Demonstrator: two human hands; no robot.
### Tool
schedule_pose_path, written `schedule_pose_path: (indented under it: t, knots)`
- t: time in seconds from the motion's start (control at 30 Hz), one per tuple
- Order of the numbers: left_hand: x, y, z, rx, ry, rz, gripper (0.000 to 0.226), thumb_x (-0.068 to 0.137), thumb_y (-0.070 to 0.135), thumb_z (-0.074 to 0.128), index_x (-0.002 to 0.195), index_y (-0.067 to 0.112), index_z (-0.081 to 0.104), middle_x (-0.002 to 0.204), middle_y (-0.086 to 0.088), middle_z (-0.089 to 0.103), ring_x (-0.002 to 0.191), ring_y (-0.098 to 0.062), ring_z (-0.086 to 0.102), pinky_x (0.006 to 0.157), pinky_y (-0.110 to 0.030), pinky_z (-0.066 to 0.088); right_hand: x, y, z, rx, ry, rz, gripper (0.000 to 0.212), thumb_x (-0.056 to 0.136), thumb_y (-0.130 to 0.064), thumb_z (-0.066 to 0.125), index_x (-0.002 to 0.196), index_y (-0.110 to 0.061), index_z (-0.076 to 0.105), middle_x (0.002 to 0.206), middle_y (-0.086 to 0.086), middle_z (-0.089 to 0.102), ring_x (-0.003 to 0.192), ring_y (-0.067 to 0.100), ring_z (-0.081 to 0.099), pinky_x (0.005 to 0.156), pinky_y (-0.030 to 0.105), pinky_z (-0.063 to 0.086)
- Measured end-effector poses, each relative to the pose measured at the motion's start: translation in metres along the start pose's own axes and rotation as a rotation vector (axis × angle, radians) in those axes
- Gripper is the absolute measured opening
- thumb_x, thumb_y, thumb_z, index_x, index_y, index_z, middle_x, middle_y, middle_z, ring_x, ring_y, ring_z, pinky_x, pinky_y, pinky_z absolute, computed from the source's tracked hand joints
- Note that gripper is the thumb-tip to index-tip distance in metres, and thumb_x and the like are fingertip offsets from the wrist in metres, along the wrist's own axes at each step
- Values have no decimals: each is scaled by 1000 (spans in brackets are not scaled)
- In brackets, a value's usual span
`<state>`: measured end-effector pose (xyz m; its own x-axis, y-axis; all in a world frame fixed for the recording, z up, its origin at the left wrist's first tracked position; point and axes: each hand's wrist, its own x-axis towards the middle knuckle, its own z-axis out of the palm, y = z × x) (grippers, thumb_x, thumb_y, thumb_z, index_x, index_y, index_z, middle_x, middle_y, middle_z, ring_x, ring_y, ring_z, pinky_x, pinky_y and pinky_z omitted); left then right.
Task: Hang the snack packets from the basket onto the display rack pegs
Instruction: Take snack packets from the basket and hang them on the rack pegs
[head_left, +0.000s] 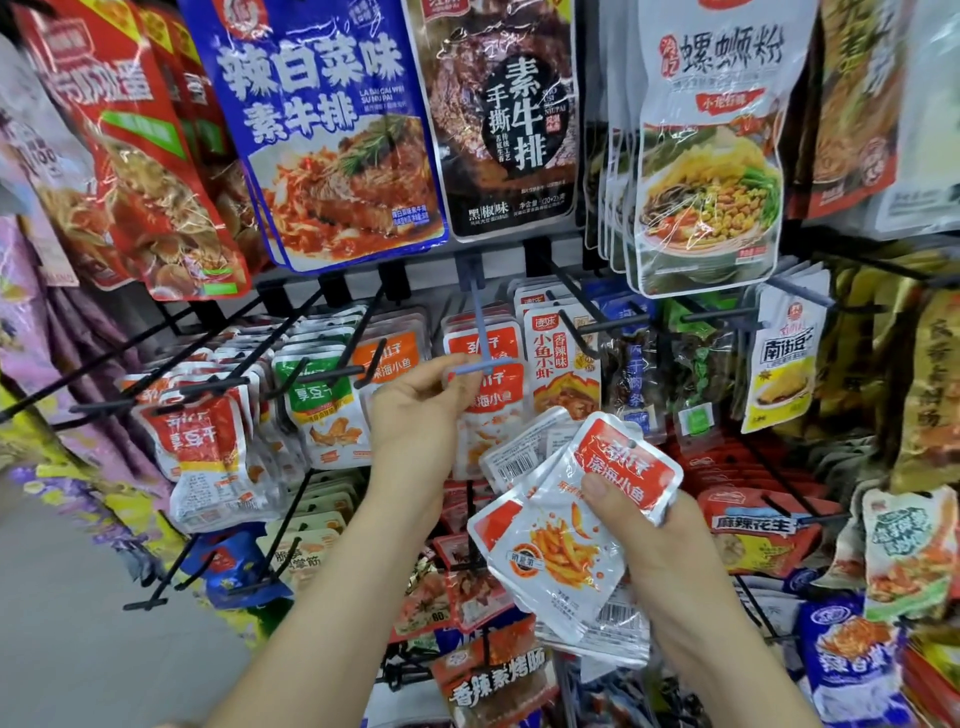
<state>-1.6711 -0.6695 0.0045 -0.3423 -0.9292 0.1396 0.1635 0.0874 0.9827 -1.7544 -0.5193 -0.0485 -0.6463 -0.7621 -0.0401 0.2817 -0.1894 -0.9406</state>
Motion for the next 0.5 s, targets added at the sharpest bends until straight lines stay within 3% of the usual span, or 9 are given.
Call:
schedule_pose_path:
  t: [0.1, 0.23, 0.37, 0.43, 0.5]
  knots:
    - [13, -9, 1, 302, 101, 183, 13, 85, 9, 72, 97, 13, 76, 84, 0, 71, 72, -5, 61, 69, -24, 53, 1, 0, -3, 6, 22, 8, 20, 70, -34, 69, 77, -16, 74, 86, 9, 76, 80, 27, 74, 75, 42, 58]
    - [21, -15, 4, 561, 154, 341, 17, 81, 16, 75, 98, 19, 72, 75, 14, 63, 61, 1, 54, 64, -22, 52, 1, -1, -3, 55, 55, 28, 12, 81, -26, 69, 73, -19, 73, 82, 2, 77, 73, 16, 74, 55, 24, 57]
    - [-1, -13, -4, 526, 156, 403, 30, 82, 17, 74, 86, 40, 55, 92, 2, 63, 64, -6, 54, 64, -26, 51, 1, 0, -3, 26, 66, 30, 16, 71, -34, 70, 69, -20, 75, 82, 5, 77, 76, 22, 74, 69, 35, 59]
    - [-31, -14, -10, 527, 48, 337, 13, 81, 31, 73, 80, 35, 61, 86, 4, 63, 70, -9, 56, 66, -24, 48, 2, 1, -2, 24, 87, 20, 21, 70, -35, 69, 77, -16, 73, 83, 6, 77, 76, 22, 74, 67, 35, 60]
    - [-64, -15, -12, 617, -200, 205, 28, 68, 55, 73, 88, 37, 67, 90, 14, 60, 83, -3, 56, 74, -17, 46, 1, 0, 2, -21, 95, -6, 29, 71, -39, 68, 86, -15, 72, 84, 3, 77, 77, 19, 74, 65, 31, 56]
